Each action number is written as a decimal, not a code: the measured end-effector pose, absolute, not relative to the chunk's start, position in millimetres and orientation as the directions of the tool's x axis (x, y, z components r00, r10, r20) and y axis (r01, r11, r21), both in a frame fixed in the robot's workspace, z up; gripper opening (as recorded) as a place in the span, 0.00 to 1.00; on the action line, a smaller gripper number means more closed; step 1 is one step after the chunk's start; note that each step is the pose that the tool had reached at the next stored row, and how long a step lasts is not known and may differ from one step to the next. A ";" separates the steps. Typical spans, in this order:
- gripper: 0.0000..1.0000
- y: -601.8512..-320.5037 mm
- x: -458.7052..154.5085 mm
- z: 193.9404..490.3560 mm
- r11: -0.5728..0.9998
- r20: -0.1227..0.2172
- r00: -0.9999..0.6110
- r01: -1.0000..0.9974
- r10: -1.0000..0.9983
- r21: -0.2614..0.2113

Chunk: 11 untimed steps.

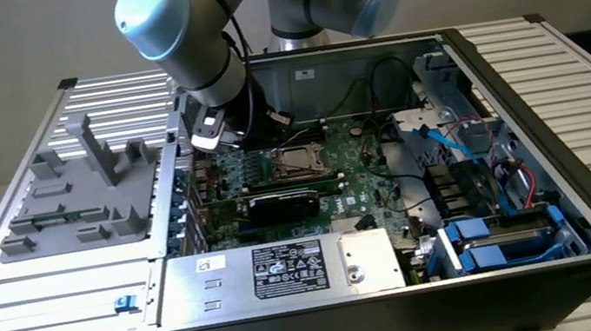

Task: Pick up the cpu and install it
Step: 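Install the first cpu locking lever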

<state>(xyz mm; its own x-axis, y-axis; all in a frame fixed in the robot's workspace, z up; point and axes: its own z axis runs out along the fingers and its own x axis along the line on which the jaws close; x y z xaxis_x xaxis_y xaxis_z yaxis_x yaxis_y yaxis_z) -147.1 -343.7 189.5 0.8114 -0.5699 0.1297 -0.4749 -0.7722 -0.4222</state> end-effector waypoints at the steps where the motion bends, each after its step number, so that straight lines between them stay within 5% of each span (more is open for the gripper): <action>1: 0.11 -343.7 -147.1 189.4 -0.771 0.128 0.811 -0.477 -0.571 -0.421; 11: 0.11 -343.4 -139.2 188.3 -0.770 0.127 0.809 -0.480 -0.574 -0.421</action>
